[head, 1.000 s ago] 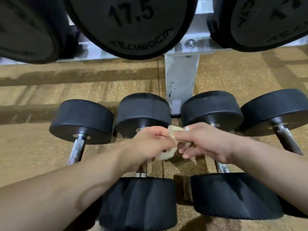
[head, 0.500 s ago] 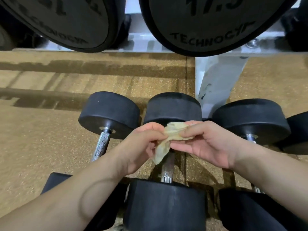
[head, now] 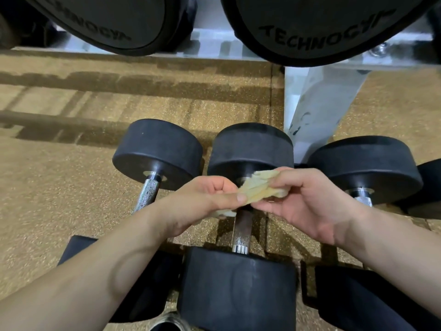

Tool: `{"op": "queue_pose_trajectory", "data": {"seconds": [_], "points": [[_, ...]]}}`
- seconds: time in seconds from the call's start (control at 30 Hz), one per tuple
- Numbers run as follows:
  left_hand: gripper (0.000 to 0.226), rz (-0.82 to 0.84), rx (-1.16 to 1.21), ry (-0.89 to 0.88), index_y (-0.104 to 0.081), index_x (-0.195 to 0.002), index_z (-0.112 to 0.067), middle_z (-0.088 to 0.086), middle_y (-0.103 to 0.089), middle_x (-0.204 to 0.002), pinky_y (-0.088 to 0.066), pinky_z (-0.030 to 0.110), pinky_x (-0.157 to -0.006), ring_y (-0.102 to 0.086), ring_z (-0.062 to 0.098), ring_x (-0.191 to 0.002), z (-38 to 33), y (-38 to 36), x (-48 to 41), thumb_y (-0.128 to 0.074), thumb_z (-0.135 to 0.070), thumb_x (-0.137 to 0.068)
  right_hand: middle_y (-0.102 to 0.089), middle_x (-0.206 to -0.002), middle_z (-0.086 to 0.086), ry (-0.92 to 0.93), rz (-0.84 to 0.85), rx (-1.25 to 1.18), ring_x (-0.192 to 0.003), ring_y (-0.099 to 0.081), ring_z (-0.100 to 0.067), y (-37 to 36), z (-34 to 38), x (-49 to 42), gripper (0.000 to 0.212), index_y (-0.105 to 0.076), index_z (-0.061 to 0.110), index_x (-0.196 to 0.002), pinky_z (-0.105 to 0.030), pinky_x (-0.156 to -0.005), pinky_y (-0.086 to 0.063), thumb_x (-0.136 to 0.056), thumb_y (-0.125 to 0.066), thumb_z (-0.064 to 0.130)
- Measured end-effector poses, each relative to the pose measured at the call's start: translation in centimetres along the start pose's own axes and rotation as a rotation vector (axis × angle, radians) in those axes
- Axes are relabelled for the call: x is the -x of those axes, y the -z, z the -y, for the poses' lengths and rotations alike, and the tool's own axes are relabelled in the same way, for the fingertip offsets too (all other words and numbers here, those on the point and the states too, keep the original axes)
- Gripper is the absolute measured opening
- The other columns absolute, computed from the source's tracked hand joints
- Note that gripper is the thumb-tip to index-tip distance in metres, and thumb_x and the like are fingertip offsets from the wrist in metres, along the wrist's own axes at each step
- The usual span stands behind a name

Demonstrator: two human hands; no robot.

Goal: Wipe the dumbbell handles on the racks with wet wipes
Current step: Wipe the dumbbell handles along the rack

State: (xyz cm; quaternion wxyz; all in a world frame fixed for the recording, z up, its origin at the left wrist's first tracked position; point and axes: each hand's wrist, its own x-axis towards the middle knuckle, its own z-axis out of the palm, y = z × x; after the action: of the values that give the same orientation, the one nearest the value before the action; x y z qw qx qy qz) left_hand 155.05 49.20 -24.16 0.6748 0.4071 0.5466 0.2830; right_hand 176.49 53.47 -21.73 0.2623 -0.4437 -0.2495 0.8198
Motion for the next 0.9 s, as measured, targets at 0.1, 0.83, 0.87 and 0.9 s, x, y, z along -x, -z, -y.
{"op": "queue_pose_trajectory", "data": {"seconds": [0.1, 0.83, 0.87, 0.9], "points": [[0.03, -0.012, 0.045, 0.018, -0.067, -0.079, -0.019, 0.014, -0.067, -0.085, -0.045, 0.045, -0.08, -0.056, 0.029, -0.086, 0.3, 0.1, 0.1, -0.09, -0.037, -0.071, -0.066, -0.122, -0.035, 0.023, 0.025, -0.098, -0.116, -0.067, -0.044, -0.2, 0.4, 0.5, 0.032, -0.06, -0.012, -0.115, -0.053, -0.104, -0.051, -0.088, -0.044, -0.005], [0.045, -0.197, 0.592, 0.141, -0.065, -0.125, -0.011, 0.011, -0.074, -0.1, -0.05, 0.028, -0.065, -0.068, 0.016, -0.072, -0.1, -2.5, -1.5, -0.069, 0.007, -0.084, -0.074, -0.117, -0.02, 0.124, -0.236, -0.114, -0.1, -0.076, -0.03, 2.4, 2.0, 0.7, 0.036, -0.06, 0.003, -0.13, -0.041, -0.076, -0.062, -0.107, -0.05, 0.029], [0.039, -0.193, 0.62, 0.127, -0.066, -0.12, -0.009, 0.013, -0.073, -0.1, -0.052, 0.028, -0.062, -0.069, 0.018, -0.074, -0.2, -2.4, -1.5, -0.065, 0.009, -0.086, -0.076, -0.114, -0.019, 0.13, -0.246, -0.091, -0.1, -0.076, -0.029, 2.7, 2.2, 0.8, 0.035, -0.062, 0.003, -0.128, -0.042, -0.079, -0.062, -0.106, -0.052, 0.028], [0.031, -0.165, 0.663, 0.107, -0.065, -0.114, -0.006, 0.016, -0.071, -0.102, -0.055, 0.029, -0.061, -0.07, 0.022, -0.078, -0.5, -2.3, -1.4, -0.059, 0.01, -0.087, -0.076, -0.113, -0.018, 0.137, -0.253, -0.068, -0.101, -0.075, -0.029, 2.9, 2.3, 0.9, 0.034, -0.064, 0.003, -0.126, -0.042, -0.081, -0.061, -0.104, -0.053, 0.026]]}}
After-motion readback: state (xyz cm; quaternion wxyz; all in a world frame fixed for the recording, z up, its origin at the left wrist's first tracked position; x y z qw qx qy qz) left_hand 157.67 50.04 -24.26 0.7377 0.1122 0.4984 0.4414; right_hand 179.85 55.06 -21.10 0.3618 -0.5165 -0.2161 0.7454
